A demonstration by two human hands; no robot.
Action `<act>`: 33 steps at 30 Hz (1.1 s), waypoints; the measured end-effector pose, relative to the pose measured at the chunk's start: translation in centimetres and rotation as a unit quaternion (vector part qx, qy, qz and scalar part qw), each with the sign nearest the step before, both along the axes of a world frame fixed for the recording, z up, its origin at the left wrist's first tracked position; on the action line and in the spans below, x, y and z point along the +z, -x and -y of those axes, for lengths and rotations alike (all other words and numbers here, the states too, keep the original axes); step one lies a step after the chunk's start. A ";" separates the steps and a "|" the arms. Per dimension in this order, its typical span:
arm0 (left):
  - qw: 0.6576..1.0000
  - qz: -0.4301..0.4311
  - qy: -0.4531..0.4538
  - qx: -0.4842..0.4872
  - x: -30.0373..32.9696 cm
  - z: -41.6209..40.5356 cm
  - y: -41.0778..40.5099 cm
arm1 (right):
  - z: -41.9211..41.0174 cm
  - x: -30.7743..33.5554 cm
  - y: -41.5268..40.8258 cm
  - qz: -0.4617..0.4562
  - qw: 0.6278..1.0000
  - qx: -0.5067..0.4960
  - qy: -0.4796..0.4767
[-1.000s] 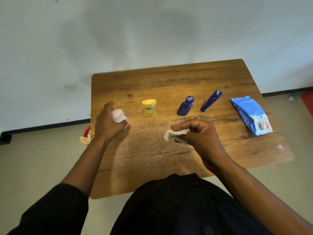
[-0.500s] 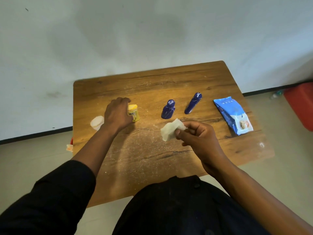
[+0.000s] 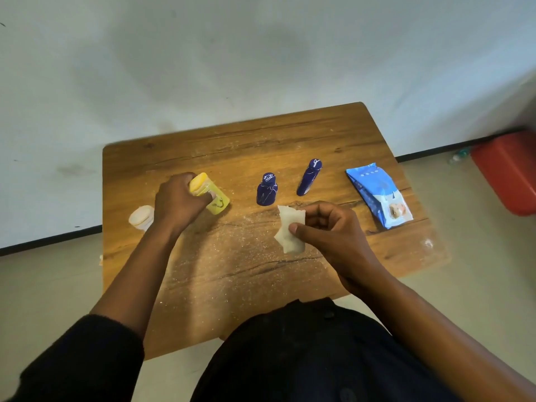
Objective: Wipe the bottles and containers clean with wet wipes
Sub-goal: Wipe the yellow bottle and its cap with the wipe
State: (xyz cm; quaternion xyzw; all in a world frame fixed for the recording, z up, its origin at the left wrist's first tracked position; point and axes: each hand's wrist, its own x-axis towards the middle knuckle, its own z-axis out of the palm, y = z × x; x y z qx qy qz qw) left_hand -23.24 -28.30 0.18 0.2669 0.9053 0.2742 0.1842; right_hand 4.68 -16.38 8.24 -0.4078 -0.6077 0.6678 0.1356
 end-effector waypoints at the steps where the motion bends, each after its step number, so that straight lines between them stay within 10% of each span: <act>1: 0.996 0.056 -0.061 0.041 1.2 0.3 -1.0 | -0.2 0.2 0.0 -0.005 1.000 0.001 -0.006; 6: 0.884 0.344 -0.271 0.163 6.0 1.6 -7.6 | -1.5 1.8 1.1 -0.026 0.993 0.018 -0.117; 12: 0.772 0.458 -0.373 0.237 9.3 1.3 -12.8 | -2.4 3.0 2.9 -0.009 0.922 -0.001 -0.387; 28: 0.680 0.540 -0.444 0.221 13.4 0.7 -16.1 | 2.0 3.2 3.4 -0.080 0.873 0.152 -0.456; 33: 0.701 0.530 -0.427 0.214 13.3 0.9 -16.4 | -0.1 3.7 3.6 -0.063 0.868 0.106 -0.482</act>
